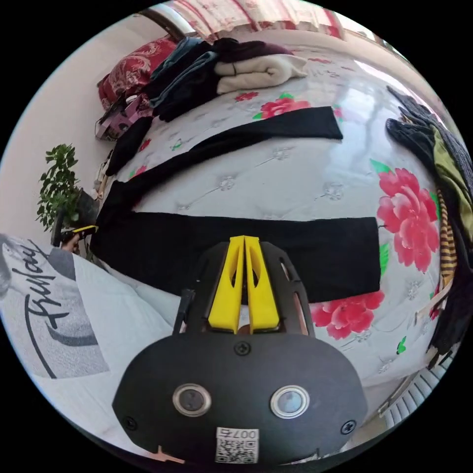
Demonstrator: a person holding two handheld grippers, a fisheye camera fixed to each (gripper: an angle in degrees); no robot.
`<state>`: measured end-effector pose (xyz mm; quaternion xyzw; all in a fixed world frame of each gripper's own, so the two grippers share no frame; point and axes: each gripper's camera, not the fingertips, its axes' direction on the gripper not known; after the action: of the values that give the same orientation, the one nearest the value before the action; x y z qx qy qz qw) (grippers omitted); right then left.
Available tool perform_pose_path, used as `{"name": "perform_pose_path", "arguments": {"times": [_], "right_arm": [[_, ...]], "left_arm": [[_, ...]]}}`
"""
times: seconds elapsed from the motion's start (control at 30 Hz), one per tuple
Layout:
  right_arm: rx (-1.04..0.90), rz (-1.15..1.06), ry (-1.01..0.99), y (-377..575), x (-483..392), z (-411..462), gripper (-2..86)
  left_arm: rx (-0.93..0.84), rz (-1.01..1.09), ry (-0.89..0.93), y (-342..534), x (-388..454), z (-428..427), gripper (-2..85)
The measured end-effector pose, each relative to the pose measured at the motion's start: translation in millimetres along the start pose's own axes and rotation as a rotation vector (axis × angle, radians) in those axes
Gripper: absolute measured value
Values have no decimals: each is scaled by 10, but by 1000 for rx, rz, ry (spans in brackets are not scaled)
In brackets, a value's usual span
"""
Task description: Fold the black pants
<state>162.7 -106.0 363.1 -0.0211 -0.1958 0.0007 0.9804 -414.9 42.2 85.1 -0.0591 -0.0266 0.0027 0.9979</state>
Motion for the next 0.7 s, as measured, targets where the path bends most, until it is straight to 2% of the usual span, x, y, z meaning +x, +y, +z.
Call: {"name": "perform_pose_path", "arguments": {"times": [0.07,0.1,0.13,0.2,0.33,0.4,0.53,0.7], "right_arm": [[-44,30,101,-11,225,65,-3],[-132,46,216,21,371,199,-2],[-86,-25,199,110,423,130,-2],[-125,4,271,182,581,78,-2],[-206,193,371,291,970,-112,-1],[-140,237,485,249,974,-303,0],[106,139,357,-239,706,-706,5],[137,-75,241,-1291,256,-471,20]], "left_arm": [[-62,25,1,42,67,128,-10],[-99,29,-18,72,112,213,-10],[-65,31,-37,99,134,176,-10],[-76,141,-51,129,272,92,-10],[-72,287,69,284,431,-95,-10],[-81,280,86,357,395,-210,-10],[33,223,53,250,163,-552,-10],[169,139,91,-430,-213,-757,-10]]}}
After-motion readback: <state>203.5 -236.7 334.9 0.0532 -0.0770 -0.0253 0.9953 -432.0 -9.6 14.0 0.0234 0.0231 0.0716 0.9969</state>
